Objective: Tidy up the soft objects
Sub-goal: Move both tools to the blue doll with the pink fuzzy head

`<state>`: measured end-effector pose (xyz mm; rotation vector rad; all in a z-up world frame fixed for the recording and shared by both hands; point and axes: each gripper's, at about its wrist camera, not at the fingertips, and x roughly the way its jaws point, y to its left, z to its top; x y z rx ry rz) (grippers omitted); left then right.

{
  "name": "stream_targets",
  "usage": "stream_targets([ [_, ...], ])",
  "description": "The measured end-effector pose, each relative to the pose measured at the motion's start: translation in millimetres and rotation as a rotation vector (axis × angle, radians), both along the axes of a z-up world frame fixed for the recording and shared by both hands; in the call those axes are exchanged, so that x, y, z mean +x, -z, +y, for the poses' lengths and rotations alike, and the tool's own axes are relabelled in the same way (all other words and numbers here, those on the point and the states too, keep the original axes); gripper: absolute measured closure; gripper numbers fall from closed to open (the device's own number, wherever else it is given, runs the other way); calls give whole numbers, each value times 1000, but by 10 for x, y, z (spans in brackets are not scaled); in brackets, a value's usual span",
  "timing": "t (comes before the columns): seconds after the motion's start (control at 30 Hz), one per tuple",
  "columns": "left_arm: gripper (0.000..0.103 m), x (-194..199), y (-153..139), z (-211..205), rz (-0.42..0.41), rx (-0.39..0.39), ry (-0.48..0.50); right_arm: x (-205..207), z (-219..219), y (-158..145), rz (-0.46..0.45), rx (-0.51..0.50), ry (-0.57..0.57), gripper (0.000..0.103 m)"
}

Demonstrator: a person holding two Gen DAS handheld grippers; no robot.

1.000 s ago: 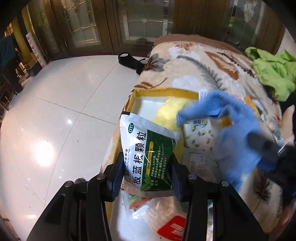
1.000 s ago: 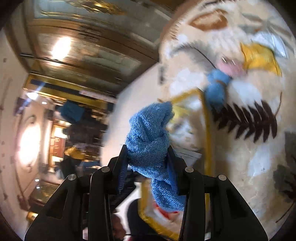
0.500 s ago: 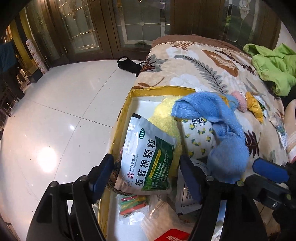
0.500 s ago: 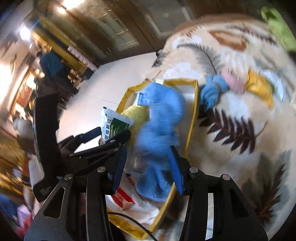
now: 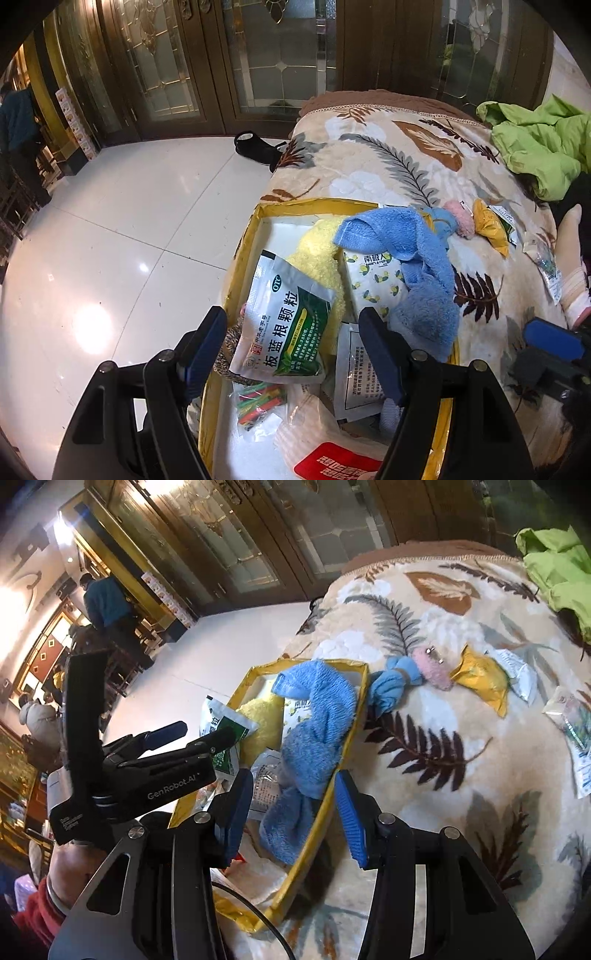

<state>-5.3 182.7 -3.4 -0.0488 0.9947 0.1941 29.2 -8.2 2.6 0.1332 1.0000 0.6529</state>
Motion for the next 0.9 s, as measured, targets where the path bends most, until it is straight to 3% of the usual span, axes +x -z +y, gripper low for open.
stream_targets([
  [0.23, 29, -28, -23, -148, -4, 26, 15, 2, -291, 44, 19, 6, 55, 57],
  [0.53, 29, -13, -127, -446, -15, -10, 59, 24, -725, 44, 23, 21, 142, 57],
  [0.9, 29, 70, -158, -851, -15, 8, 115, 80, -1169, 49, 33, 47, 231, 57],
])
